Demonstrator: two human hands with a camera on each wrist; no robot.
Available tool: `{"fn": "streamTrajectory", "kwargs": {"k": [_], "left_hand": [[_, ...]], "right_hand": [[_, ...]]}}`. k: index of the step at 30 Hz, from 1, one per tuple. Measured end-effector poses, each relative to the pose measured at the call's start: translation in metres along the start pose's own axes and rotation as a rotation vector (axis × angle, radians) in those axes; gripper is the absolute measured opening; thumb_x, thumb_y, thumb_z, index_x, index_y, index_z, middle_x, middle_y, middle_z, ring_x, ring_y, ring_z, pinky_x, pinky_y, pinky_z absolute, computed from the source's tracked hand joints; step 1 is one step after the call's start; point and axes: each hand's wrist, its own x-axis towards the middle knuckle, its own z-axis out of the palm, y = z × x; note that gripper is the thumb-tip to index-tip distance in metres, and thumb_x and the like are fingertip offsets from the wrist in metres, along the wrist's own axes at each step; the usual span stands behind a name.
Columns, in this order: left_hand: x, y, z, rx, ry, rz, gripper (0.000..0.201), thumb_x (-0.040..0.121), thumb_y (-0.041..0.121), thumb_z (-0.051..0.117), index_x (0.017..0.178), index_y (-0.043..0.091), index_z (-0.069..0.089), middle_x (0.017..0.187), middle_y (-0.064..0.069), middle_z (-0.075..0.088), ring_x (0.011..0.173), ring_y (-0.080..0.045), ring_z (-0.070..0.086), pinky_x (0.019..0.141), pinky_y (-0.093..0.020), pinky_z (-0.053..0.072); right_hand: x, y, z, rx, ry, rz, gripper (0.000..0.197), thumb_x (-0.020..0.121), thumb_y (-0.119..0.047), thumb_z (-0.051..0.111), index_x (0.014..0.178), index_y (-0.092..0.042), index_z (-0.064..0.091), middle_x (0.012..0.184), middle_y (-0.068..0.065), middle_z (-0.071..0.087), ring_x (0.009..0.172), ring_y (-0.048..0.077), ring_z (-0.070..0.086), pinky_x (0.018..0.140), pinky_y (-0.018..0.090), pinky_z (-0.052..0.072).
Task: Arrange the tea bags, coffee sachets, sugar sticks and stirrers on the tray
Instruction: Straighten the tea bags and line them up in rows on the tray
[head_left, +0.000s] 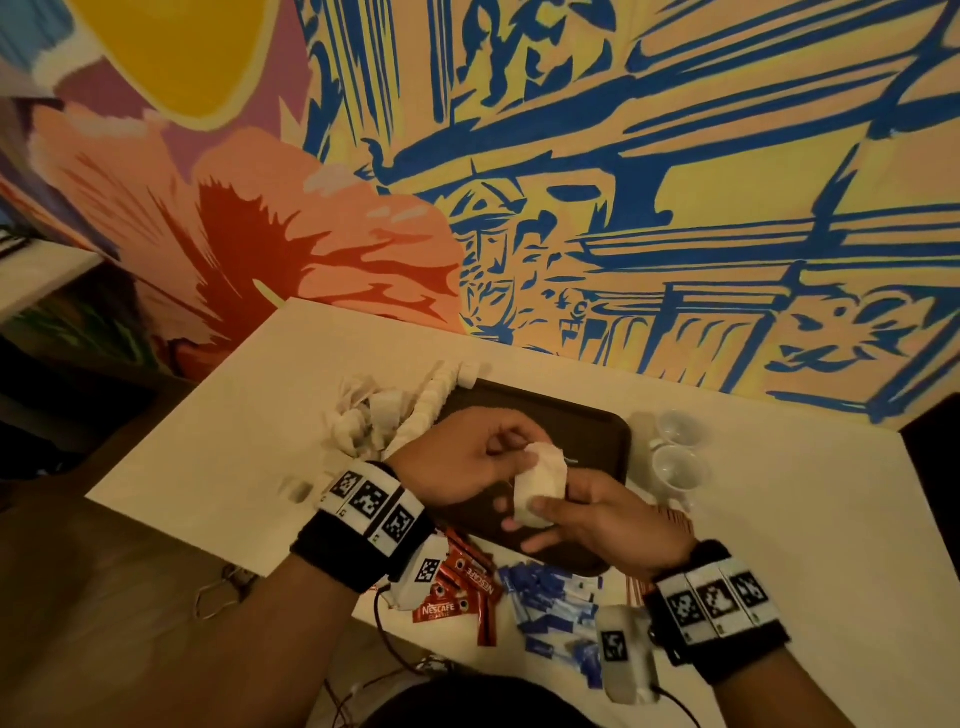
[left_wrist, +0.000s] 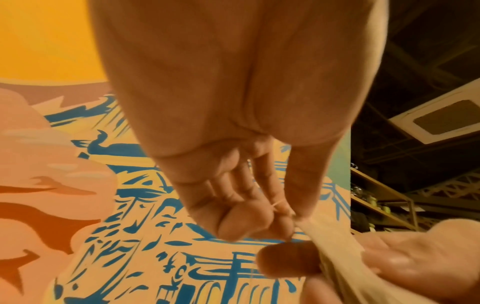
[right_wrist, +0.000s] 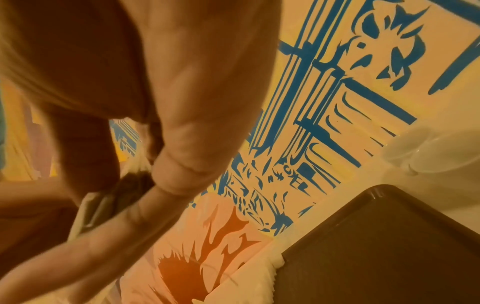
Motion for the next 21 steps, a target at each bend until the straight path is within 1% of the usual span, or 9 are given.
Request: {"fn": "streamTrajectory", "kwargs": {"k": [2, 3, 5, 8, 10, 15, 17, 19, 21], "left_hand": [[-0.004, -0.002, -0.002, -0.075, 0.115, -0.045, 0.020, 0.097, 0.019, 0.064, 0.117, 0.021, 0.068, 0.099, 0.008, 0.066, 0.082, 0.004, 0.061, 0.069, -0.013, 0.047], [-0.006, -0.003, -0.003, -0.134, 0.145, -0.074, 0.020, 0.097, 0.021, 0.064, 0.117, 0.022, 0.067, 0.099, 0.006, 0.066, 0.079, 0.002, 0.062, 0.063, -0.014, 0.047], [-0.011, -0.006, -0.004, -0.213, 0.155, -0.108, 0.020, 0.096, 0.025, 0.065, 0.115, 0.022, 0.067, 0.098, 0.005, 0.068, 0.077, -0.008, 0.064, 0.057, -0.024, 0.049], [-0.013, -0.010, -0.001, -0.232, 0.158, -0.124, 0.016, 0.093, 0.028, 0.070, 0.107, 0.022, 0.069, 0.094, 0.005, 0.071, 0.077, -0.013, 0.066, 0.056, -0.028, 0.049], [-0.011, -0.011, -0.001, -0.234, 0.215, -0.114, 0.013, 0.092, 0.025, 0.071, 0.102, 0.016, 0.069, 0.093, -0.001, 0.073, 0.078, -0.015, 0.068, 0.055, -0.029, 0.049], [-0.002, -0.007, -0.013, -0.294, 0.372, -0.106, 0.010, 0.094, 0.018, 0.068, 0.095, 0.008, 0.066, 0.083, 0.000, 0.070, 0.058, 0.001, 0.060, 0.056, -0.022, 0.049], [0.001, -0.009, -0.021, -0.341, 0.403, -0.115, 0.014, 0.095, 0.016, 0.066, 0.098, 0.003, 0.063, 0.083, -0.007, 0.071, 0.056, -0.004, 0.059, 0.056, -0.019, 0.049], [0.005, -0.014, -0.030, -0.392, 0.431, -0.125, 0.018, 0.095, 0.017, 0.066, 0.101, 0.000, 0.059, 0.089, -0.019, 0.070, 0.057, -0.015, 0.059, 0.057, -0.024, 0.050], [0.009, -0.022, -0.037, -0.448, 0.452, -0.135, 0.015, 0.094, 0.015, 0.067, 0.102, 0.005, 0.059, 0.091, -0.019, 0.072, 0.058, -0.018, 0.060, 0.058, -0.028, 0.051]], "right_hand": [[0.002, -0.002, 0.000, -0.010, 0.060, -0.041, 0.030, 0.097, -0.008, 0.058, 0.126, -0.001, 0.060, 0.117, 0.018, 0.073, 0.110, 0.033, 0.070, 0.083, 0.034, 0.061], [0.003, -0.003, 0.000, -0.012, 0.086, -0.057, 0.026, 0.098, -0.006, 0.058, 0.123, -0.002, 0.063, 0.115, 0.018, 0.074, 0.108, 0.032, 0.071, 0.081, 0.031, 0.062], [0.006, -0.009, 0.000, -0.012, 0.130, -0.092, 0.022, 0.097, -0.004, 0.060, 0.118, -0.003, 0.067, 0.111, 0.017, 0.075, 0.105, 0.031, 0.073, 0.078, 0.028, 0.062], [0.014, -0.017, 0.001, -0.010, 0.170, -0.129, 0.024, 0.094, -0.005, 0.064, 0.118, -0.001, 0.068, 0.110, 0.016, 0.075, 0.103, 0.029, 0.073, 0.077, 0.028, 0.062], [0.020, -0.022, 0.002, -0.022, 0.186, -0.143, 0.026, 0.093, -0.007, 0.067, 0.118, -0.001, 0.067, 0.110, 0.016, 0.075, 0.103, 0.027, 0.073, 0.075, 0.028, 0.063], [0.035, -0.033, 0.004, 0.001, 0.234, -0.134, 0.030, 0.100, -0.026, 0.059, 0.119, -0.005, 0.068, 0.107, 0.013, 0.077, 0.100, 0.028, 0.074, 0.074, 0.030, 0.063], [0.041, -0.035, 0.003, 0.032, 0.268, -0.110, 0.035, 0.103, -0.031, 0.053, 0.117, -0.002, 0.068, 0.105, 0.014, 0.076, 0.099, 0.029, 0.074, 0.072, 0.030, 0.063], [0.049, -0.037, 0.001, 0.040, 0.288, -0.102, 0.039, 0.105, -0.031, 0.049, 0.112, 0.001, 0.069, 0.104, 0.016, 0.076, 0.099, 0.030, 0.074, 0.073, 0.032, 0.063], [0.058, -0.039, 0.000, 0.038, 0.306, -0.110, 0.038, 0.107, -0.029, 0.046, 0.114, -0.001, 0.069, 0.104, 0.015, 0.077, 0.100, 0.028, 0.074, 0.074, 0.033, 0.063]]}}
